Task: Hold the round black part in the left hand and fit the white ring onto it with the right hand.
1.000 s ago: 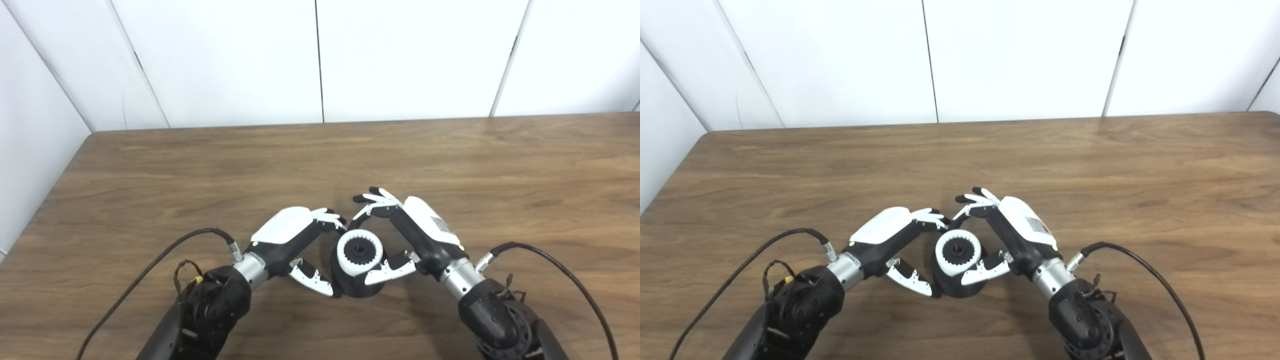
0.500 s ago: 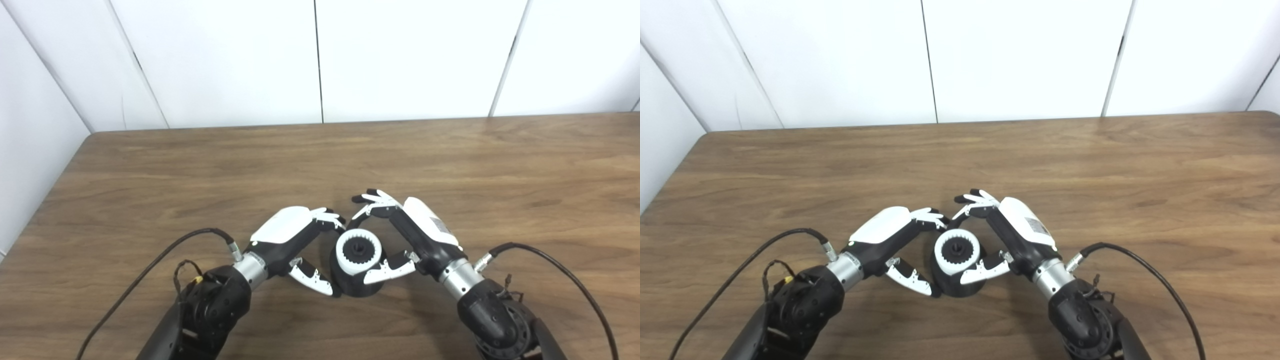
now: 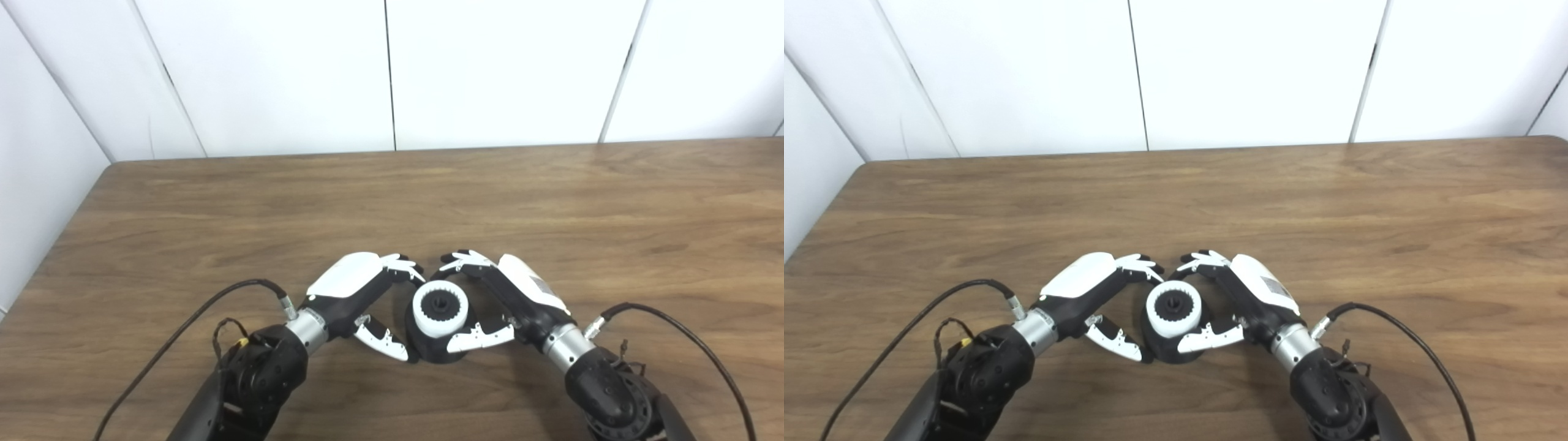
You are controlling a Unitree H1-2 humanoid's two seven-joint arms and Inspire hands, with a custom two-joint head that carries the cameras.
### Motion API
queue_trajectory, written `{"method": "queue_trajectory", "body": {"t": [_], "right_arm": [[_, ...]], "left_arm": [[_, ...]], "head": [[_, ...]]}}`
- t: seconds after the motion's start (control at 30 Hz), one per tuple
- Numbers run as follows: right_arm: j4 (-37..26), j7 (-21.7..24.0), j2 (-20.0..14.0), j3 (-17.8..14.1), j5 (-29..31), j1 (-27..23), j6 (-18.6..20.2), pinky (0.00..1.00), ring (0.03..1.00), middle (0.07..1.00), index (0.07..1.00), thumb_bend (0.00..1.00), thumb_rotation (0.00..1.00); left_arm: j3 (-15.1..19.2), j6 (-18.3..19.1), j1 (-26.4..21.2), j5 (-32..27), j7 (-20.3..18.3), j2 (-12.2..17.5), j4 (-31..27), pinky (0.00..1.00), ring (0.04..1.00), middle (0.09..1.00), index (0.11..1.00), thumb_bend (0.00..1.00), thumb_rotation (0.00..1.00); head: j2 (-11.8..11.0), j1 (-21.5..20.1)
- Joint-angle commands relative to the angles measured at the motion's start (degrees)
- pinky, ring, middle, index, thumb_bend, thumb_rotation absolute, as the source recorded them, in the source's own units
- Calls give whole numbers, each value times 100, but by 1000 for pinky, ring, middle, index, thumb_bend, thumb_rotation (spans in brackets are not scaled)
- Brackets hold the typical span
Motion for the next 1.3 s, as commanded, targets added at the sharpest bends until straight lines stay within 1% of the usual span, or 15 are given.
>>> {"method": "queue_trajectory", "body": {"t": [0.0,0.23,0.47,0.6,0.8,1.0,1.27], "right_arm": [[-207,-22,6,-68,-20,-206,-31,862,947,885,741,1000,407],[-215,-42,-13,-86,-111,-247,-30,858,938,886,768,1000,454],[-208,-42,-2,-218,58,-203,-68,876,946,899,789,1000,473],[-163,-86,-57,-280,119,-201,-182,869,947,908,804,1000,494],[-156,-66,-124,-354,231,-205,-158,880,956,924,828,1000,505],[-181,-75,-211,-380,153,-234,-108,873,950,920,826,1000,526],[-217,-73,-282,-498,242,-236,-114,881,952,921,824,1000,525]], "left_arm": [[-3,-106,-84,-43,32,36,-62,851,945,880,691,925,221],[3,-46,-95,-55,-23,51,-80,861,952,885,704,918,226],[8,-77,-95,-52,8,53,-47,853,952,883,715,928,220],[35,-123,-72,-44,92,52,-16,848,947,881,725,944,222],[59,-145,-48,-33,135,70,-7,841,938,876,744,967,216],[121,-92,-48,-109,49,124,-22,848,941,884,770,996,224],[324,56,-104,-433,-195,273,-144,835,939,894,815,1000,218]], "head": [[2,5],[-1,-3],[-17,-11],[-25,-14],[-26,-25],[-30,-31],[-35,-30]]}}
